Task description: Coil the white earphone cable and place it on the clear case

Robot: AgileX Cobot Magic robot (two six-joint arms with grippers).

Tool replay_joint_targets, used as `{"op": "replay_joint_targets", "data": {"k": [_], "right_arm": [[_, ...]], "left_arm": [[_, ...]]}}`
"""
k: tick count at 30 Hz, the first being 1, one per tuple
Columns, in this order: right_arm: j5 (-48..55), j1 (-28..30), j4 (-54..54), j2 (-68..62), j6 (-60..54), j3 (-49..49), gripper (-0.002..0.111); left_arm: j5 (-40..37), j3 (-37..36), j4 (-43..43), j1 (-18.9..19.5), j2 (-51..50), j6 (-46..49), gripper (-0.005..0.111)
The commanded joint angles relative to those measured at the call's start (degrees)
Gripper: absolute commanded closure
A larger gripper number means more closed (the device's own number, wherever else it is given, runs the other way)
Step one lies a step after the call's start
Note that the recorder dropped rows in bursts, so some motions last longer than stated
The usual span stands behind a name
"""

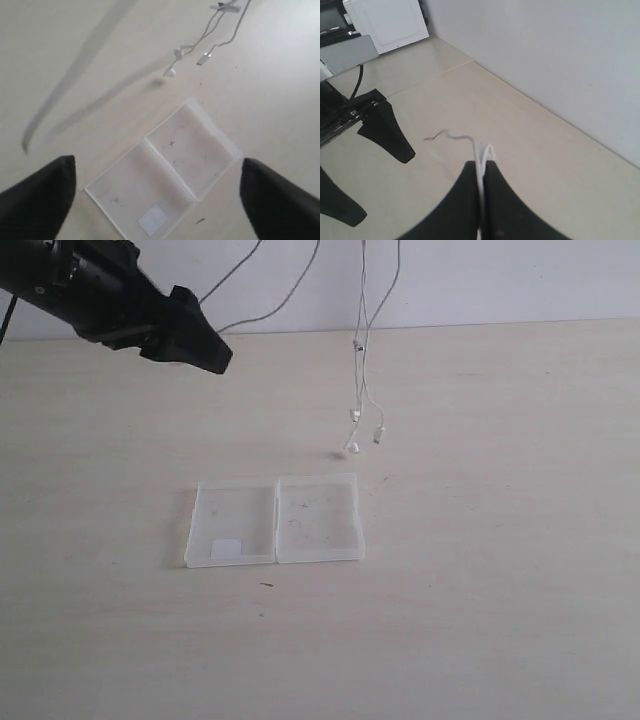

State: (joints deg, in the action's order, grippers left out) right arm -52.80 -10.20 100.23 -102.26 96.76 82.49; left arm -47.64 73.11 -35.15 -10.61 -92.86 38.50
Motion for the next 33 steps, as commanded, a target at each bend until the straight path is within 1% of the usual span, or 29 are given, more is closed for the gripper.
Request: {"op": "replay_joint_targets", "data": {"k": [1,8,12,15,21,24,28,33], "right_arm": [[0.5,0.2,-0.3,0.4,0.5,0.4,0.108],[0.9,0.2,-0.3,0.4,0.4,0.4,0.108],[0.7,0.2,-0.3,0.4,0.4,0.4,0.108],[0.5,0.2,-0.3,0.5,3.0,1.5,0.108],[-1.5,0.2,-0.3,2.7,4.3,1.9,0.108],[-1.4,0.2,-0.3,3.8,5.4,1.9,0.108],[-2.3,0.2,-0.3,4.9,5.8,1.9,0.108],[-8.7,0.2,-0.3,4.9,6.4,1.9,0.108]], "left_arm": [[1.3,-0.1,-2.1,0.0,0.2,0.4,0.014],[1.0,-0.1,-4.4,0.0,2.2,1.0,0.014],[1.6,-0.1,-8.1,0.0,4.5,7.6,0.014],[2.1,-0.1,-10.8,0.0,5.1,13.7,0.014],[2.5,-0.9,-18.9,0.0,5.1,24.3,0.014],[2.7,-0.9,-21.2,0.0,5.1,26.2,0.018],[2.9,-0.9,-22.0,0.0,4.8,28.8,0.029],[2.6,-0.9,-23.5,0.0,3.2,34.3,0.027]]}}
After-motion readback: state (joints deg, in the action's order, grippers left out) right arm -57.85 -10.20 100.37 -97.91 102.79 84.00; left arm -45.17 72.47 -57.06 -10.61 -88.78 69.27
